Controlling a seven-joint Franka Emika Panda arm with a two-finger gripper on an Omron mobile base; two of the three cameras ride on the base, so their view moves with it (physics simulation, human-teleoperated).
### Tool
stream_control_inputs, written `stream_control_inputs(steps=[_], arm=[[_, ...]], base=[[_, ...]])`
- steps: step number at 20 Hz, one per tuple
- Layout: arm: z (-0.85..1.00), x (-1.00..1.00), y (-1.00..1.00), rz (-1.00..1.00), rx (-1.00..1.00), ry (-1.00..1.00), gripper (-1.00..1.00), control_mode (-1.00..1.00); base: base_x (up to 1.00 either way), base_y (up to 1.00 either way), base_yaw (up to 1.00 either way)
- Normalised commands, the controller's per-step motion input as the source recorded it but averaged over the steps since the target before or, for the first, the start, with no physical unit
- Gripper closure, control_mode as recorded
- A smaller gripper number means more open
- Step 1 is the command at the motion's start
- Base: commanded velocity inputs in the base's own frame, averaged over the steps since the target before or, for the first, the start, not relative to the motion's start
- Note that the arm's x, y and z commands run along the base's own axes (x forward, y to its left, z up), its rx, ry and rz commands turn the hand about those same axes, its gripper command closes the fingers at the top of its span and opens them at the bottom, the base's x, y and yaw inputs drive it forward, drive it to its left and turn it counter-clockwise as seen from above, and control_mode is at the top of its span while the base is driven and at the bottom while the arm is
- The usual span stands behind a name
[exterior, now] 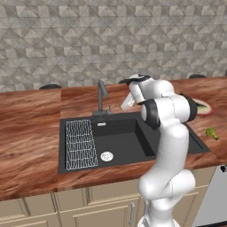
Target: Turn on the sink faucet. Then move the broccoli from the counter to the sink. Turn off the sink. Move the vegetable from the sink to the pot next to the stove. Finally move the pot to the rear center burner.
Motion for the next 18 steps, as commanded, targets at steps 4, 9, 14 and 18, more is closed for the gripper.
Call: stream_control_inputs(steps=[4,9,14,18], arm=[[-0.46,0.21,-0.46,0.22,0.06,-0.07,-1.0,-1.0],[-0.04,0.41,-0.01,0.12,0.0,0.0,-1.0,-1.0],[0.0,0.44,0.07,0.11,0.0,0.01,-1.0,-1.0],[-0.1,0.48,0.25,0.06,0.0,0.0,-1.0,-1.0]], base=[[0.0,0.0,0.0],[0.0,0.0,0.0],[0.0,0.0,0.0],[0.0,0.0,0.0]])
